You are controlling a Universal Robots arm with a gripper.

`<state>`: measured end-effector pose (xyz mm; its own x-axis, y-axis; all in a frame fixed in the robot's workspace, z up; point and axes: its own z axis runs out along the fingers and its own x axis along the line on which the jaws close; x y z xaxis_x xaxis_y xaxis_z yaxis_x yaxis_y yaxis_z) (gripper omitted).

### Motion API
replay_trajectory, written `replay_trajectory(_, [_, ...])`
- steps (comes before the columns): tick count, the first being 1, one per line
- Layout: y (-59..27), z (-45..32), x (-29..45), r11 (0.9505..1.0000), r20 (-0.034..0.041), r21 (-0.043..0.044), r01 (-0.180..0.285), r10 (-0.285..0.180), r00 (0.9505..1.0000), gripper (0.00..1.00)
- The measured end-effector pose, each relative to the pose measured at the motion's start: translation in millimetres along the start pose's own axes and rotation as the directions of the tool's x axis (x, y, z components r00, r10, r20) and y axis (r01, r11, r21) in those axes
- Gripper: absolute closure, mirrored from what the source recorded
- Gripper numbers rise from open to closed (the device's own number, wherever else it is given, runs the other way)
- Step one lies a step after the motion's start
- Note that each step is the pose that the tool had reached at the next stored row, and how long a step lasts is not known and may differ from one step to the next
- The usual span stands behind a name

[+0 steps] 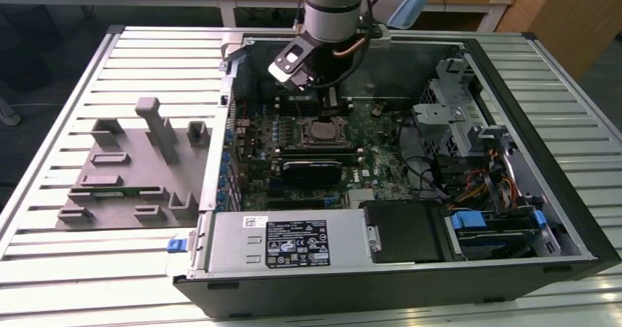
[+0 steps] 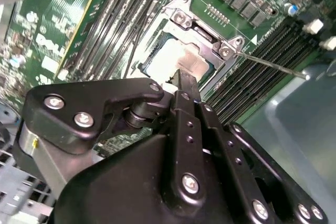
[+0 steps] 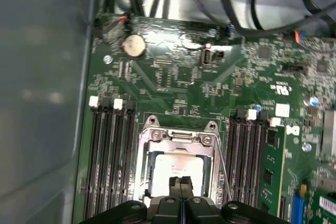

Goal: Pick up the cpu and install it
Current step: 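Close the cpu cover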

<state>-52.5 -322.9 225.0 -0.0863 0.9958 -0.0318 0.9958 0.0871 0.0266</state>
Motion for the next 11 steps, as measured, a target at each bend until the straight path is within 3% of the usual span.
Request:
replay_trajectory(6, [0.0, 0.3, 0.0, 0.9942, -0.0027, -0.0036, 0.108, -0.108, 0.9942, 0.89])
replay_trajectory(11, [0.0, 0.6, 0.0, 0.9802, -0.0047, -0.0068, 0.198, -0.198, 0.9802, 0.89])
